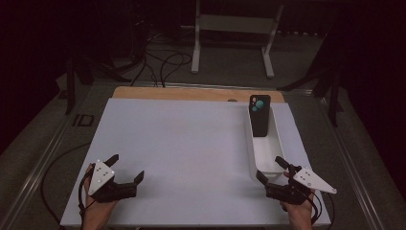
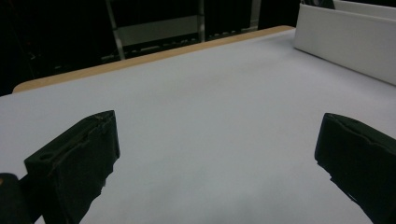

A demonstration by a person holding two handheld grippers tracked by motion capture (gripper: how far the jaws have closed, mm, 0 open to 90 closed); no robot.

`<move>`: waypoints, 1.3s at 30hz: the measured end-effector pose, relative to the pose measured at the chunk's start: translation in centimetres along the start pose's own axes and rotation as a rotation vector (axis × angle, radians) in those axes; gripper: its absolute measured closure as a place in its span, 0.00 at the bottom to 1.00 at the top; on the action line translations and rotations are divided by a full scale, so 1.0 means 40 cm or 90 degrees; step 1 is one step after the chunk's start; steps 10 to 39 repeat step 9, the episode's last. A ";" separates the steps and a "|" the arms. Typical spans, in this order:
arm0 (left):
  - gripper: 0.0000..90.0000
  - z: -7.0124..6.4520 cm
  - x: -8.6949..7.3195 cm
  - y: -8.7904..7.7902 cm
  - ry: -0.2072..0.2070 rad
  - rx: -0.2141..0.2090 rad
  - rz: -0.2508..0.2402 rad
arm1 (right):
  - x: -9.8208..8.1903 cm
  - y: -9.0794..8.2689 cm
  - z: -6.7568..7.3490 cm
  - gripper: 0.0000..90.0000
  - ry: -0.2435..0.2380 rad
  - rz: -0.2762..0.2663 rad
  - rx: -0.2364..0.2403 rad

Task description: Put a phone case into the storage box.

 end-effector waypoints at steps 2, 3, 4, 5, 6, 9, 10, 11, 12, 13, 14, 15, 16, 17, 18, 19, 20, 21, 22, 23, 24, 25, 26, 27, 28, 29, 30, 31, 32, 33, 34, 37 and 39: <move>0.00 0.000 0.001 -0.001 -0.001 0.000 -0.001 | -0.002 -0.002 0.000 0.11 -0.004 0.000 -0.001; 0.00 -0.001 0.001 -0.001 -0.001 0.000 -0.003 | -0.003 -0.002 0.001 0.11 -0.002 0.000 -0.001; 0.00 -0.001 0.001 -0.001 0.000 0.000 -0.002 | -0.007 -0.001 -0.002 0.11 -0.002 0.006 0.000; 0.00 -0.002 0.001 0.000 0.001 -0.001 -0.002 | -0.008 -0.001 -0.002 0.11 0.000 0.005 0.000; 0.00 -0.003 0.000 0.000 0.001 0.000 -0.001 | -0.008 -0.001 -0.003 0.11 0.002 0.006 0.000; 0.00 -0.003 -0.001 0.001 0.002 0.000 0.002 | -0.008 -0.001 -0.004 0.11 0.002 0.006 -0.001; 0.00 -0.003 -0.001 0.001 0.002 0.000 0.002 | -0.008 -0.001 -0.004 0.11 0.002 0.006 -0.001; 0.00 -0.003 -0.001 0.001 0.002 0.000 0.002 | -0.008 -0.001 -0.004 0.11 0.002 0.006 -0.001; 0.00 -0.003 -0.001 0.001 0.002 0.000 0.002 | -0.008 -0.001 -0.004 0.11 0.002 0.006 -0.001; 0.00 -0.003 -0.001 0.001 0.002 0.000 0.002 | -0.008 -0.001 -0.004 0.11 0.002 0.006 -0.001; 0.00 -0.003 -0.001 0.001 0.002 0.000 0.002 | -0.008 -0.001 -0.004 0.11 0.002 0.006 -0.001; 0.00 -0.003 -0.001 0.001 0.002 0.000 0.002 | -0.008 -0.001 -0.004 0.11 0.002 0.006 -0.001; 0.00 -0.003 -0.001 0.001 0.002 0.000 0.002 | -0.008 -0.001 -0.004 0.11 0.002 0.006 -0.001; 0.00 -0.003 -0.001 0.001 0.002 0.000 0.002 | -0.008 -0.001 -0.004 0.11 0.002 0.006 -0.001; 0.00 -0.003 -0.001 0.001 0.002 0.000 0.002 | -0.008 -0.001 -0.004 0.11 0.002 0.006 -0.001; 0.00 -0.003 -0.001 0.001 0.002 0.000 0.002 | -0.008 -0.001 -0.004 0.11 0.002 0.006 -0.001; 0.00 -0.003 -0.001 0.001 0.002 0.000 0.002 | -0.008 -0.001 -0.004 0.11 0.002 0.006 -0.001; 0.00 -0.003 -0.001 0.001 0.002 0.000 0.002 | -0.008 -0.001 -0.004 0.11 0.002 0.006 -0.001; 0.00 -0.003 -0.001 0.001 0.002 0.000 0.002 | -0.008 -0.001 -0.004 0.11 0.002 0.006 -0.001; 0.00 -0.003 -0.001 0.001 0.002 0.000 0.002 | -0.008 -0.001 -0.004 0.11 0.002 0.006 -0.001; 0.00 -0.003 -0.001 0.001 0.002 0.000 0.002 | -0.008 -0.001 -0.004 0.11 0.002 0.006 -0.001; 0.00 -0.003 -0.001 0.001 0.002 0.000 0.002 | -0.008 -0.001 -0.004 0.11 0.002 0.006 -0.001; 0.00 -0.003 -0.001 0.001 0.002 0.000 0.002 | -0.008 -0.001 -0.004 0.11 0.002 0.006 -0.001; 0.00 -0.003 -0.001 0.001 0.002 0.000 0.002 | -0.008 -0.001 -0.004 0.11 0.002 0.006 -0.001; 0.00 -0.003 -0.001 0.001 0.002 0.000 0.002 | -0.008 -0.001 -0.004 0.11 0.002 0.006 -0.001; 0.00 -0.003 -0.001 0.001 0.002 0.000 0.002 | -0.008 -0.001 -0.004 0.11 0.002 0.006 -0.001; 0.00 -0.003 -0.001 0.001 0.002 0.000 0.002 | -0.008 -0.001 -0.004 0.11 0.002 0.006 -0.001; 0.00 -0.003 -0.001 0.001 0.002 0.000 0.002 | -0.008 -0.001 -0.004 0.11 0.002 0.006 -0.001; 0.00 -0.003 -0.001 0.001 0.002 0.000 0.002 | -0.008 -0.001 -0.004 0.11 0.002 0.006 -0.001; 0.00 -0.003 -0.001 0.001 0.002 0.000 0.002 | -0.008 -0.001 -0.004 0.11 0.002 0.006 -0.001; 0.00 -0.003 -0.001 0.001 0.002 0.000 0.002 | -0.008 -0.001 -0.004 0.11 0.002 0.006 -0.001; 0.00 -0.003 -0.001 0.001 0.002 0.000 0.002 | -0.008 -0.001 -0.004 0.11 0.002 0.006 -0.001; 0.00 -0.003 -0.001 0.001 0.002 0.000 0.002 | -0.008 -0.001 -0.004 0.11 0.002 0.006 -0.001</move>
Point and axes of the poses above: each handheld gripper's, and its own axes: y roughly forward along the jaws, x roughly out of its top, z roughly to its left, the point moved 9 cm from there along y, roughly forward along the jaws, and after that the axes turned 8 degrees about -x, right-handed, at the moved point
